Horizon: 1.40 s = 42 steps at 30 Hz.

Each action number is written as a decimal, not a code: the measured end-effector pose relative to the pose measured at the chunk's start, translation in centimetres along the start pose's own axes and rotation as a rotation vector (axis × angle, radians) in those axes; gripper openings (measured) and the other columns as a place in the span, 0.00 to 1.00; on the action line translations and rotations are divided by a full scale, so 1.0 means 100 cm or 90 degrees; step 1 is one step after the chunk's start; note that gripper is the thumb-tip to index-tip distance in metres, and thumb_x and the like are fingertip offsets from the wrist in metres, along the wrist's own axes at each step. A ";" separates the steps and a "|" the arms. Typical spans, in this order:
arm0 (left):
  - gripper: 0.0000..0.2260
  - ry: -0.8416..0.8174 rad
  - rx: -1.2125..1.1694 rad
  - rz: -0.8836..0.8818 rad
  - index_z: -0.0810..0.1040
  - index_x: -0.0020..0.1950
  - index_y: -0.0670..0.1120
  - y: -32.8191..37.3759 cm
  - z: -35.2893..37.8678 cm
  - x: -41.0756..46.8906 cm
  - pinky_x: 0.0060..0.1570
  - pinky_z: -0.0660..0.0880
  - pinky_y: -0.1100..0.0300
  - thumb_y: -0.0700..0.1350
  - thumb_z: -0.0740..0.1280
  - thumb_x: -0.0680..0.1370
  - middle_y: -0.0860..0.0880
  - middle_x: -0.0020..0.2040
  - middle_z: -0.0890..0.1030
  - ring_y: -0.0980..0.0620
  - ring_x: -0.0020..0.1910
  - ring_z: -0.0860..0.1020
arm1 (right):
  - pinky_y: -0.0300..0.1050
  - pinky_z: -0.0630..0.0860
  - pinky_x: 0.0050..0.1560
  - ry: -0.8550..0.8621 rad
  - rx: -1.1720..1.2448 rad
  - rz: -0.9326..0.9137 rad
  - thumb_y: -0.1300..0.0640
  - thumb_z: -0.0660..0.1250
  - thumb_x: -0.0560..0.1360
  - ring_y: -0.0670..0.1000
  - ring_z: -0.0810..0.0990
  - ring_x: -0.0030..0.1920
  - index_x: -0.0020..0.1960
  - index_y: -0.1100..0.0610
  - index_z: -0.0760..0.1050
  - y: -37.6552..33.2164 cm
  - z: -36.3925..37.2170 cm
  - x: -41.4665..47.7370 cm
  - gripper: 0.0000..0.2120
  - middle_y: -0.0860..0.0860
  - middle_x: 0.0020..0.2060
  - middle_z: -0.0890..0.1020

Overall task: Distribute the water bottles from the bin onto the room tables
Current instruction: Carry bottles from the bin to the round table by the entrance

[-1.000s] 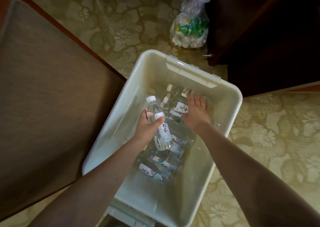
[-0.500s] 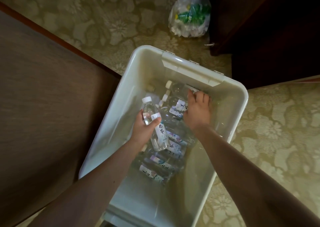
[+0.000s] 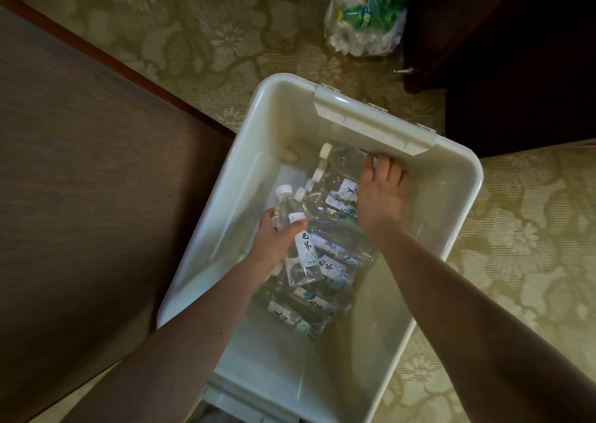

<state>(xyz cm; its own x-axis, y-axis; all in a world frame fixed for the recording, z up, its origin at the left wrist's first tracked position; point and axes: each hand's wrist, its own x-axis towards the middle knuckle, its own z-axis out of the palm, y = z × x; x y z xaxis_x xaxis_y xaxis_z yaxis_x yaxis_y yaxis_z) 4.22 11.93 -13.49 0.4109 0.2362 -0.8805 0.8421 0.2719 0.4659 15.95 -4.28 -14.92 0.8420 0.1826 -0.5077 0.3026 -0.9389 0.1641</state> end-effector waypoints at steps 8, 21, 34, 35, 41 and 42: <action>0.17 -0.033 0.001 -0.117 0.74 0.59 0.47 -0.006 -0.003 -0.009 0.25 0.75 0.65 0.43 0.75 0.73 0.46 0.39 0.84 0.53 0.32 0.81 | 0.57 0.68 0.67 0.012 -0.055 -0.033 0.62 0.65 0.74 0.63 0.69 0.65 0.75 0.65 0.57 0.007 -0.011 0.005 0.32 0.63 0.66 0.68; 0.19 -0.028 -0.019 -0.075 0.72 0.58 0.49 -0.017 0.000 -0.016 0.36 0.76 0.60 0.49 0.75 0.72 0.45 0.46 0.83 0.52 0.38 0.80 | 0.56 0.67 0.64 0.055 -0.031 -0.050 0.64 0.64 0.72 0.62 0.68 0.66 0.74 0.58 0.59 0.001 -0.006 -0.003 0.32 0.62 0.69 0.67; 0.23 -0.009 -0.007 -0.067 0.71 0.61 0.50 -0.030 -0.010 -0.016 0.49 0.77 0.52 0.53 0.75 0.71 0.44 0.53 0.82 0.49 0.46 0.81 | 0.63 0.70 0.66 0.043 -0.096 -0.089 0.64 0.65 0.74 0.65 0.70 0.64 0.79 0.59 0.51 0.003 -0.008 0.010 0.38 0.65 0.65 0.68; 0.23 -0.011 -0.009 -0.069 0.71 0.61 0.50 -0.031 -0.011 -0.016 0.50 0.77 0.51 0.53 0.75 0.71 0.44 0.53 0.82 0.49 0.45 0.81 | 0.62 0.70 0.67 0.040 -0.117 -0.100 0.63 0.66 0.75 0.65 0.70 0.64 0.79 0.60 0.49 0.003 -0.008 0.010 0.39 0.65 0.66 0.67; 0.16 -0.011 -0.024 -0.081 0.73 0.62 0.43 -0.031 -0.009 -0.022 0.31 0.77 0.60 0.48 0.67 0.78 0.47 0.42 0.82 0.55 0.31 0.81 | 0.59 0.73 0.62 0.018 -0.114 -0.114 0.61 0.69 0.73 0.64 0.68 0.66 0.79 0.61 0.48 0.005 -0.020 0.006 0.42 0.65 0.67 0.66; 0.14 -0.017 -0.028 -0.081 0.75 0.60 0.41 -0.030 -0.008 -0.024 0.29 0.77 0.61 0.47 0.64 0.78 0.47 0.40 0.82 0.55 0.29 0.80 | 0.58 0.75 0.61 0.008 -0.068 -0.101 0.63 0.69 0.72 0.64 0.67 0.67 0.79 0.61 0.49 0.004 -0.024 0.004 0.43 0.65 0.68 0.65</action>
<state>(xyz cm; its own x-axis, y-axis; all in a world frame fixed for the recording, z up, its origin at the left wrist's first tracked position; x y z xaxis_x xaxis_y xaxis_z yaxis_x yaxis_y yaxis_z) 0.38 11.31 -12.70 0.3109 0.1722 -0.9347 0.8724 0.3386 0.3525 17.44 -3.85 -13.04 0.7850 0.3306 -0.5239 0.4773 -0.8619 0.1713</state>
